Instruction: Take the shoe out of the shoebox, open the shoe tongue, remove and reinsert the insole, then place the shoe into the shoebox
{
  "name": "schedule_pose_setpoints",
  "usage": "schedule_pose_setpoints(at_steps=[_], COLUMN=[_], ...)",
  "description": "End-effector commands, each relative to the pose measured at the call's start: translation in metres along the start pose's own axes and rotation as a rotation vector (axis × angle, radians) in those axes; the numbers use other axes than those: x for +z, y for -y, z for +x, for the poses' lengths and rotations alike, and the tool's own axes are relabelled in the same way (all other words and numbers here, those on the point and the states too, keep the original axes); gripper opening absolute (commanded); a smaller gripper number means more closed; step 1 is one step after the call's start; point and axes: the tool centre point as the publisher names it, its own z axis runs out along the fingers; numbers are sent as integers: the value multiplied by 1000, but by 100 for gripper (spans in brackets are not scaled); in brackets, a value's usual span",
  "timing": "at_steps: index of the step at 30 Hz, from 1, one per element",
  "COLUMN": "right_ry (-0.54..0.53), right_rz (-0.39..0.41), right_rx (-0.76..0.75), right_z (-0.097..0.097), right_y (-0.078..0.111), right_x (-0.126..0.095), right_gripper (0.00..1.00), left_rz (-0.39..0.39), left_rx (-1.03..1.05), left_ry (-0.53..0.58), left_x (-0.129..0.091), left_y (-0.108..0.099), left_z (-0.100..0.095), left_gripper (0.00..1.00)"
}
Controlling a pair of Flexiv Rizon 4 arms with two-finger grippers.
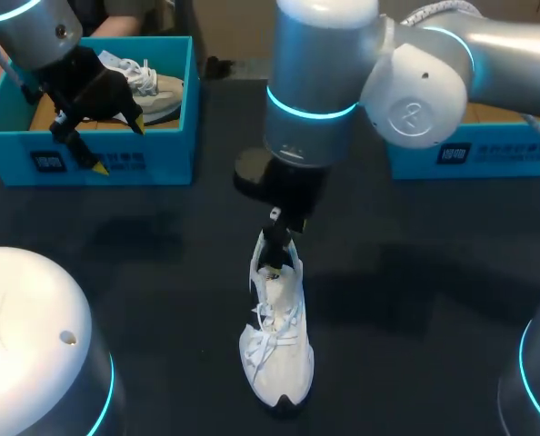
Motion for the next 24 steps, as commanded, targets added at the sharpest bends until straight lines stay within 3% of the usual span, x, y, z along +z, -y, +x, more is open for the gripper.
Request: schedule_pose_setpoints(at_steps=[1, 13, 24], right_ry=[-3, 120, 153], right_rz=[42, 82, 108], right_rx=[-222, -239, -368], right_z=[-13, -35, -67], right_y=[-19, -42, -52], right_x=[6, -4, 24], right_gripper=[100, 100, 100], left_rz=[-2, -2, -2], left_rx=[1, 1, 1], left_ry=[1, 1, 1], left_x=[0, 0, 0], left_y=[0, 0, 0], left_z=[1, 1, 1], left_gripper=[100, 100, 100])
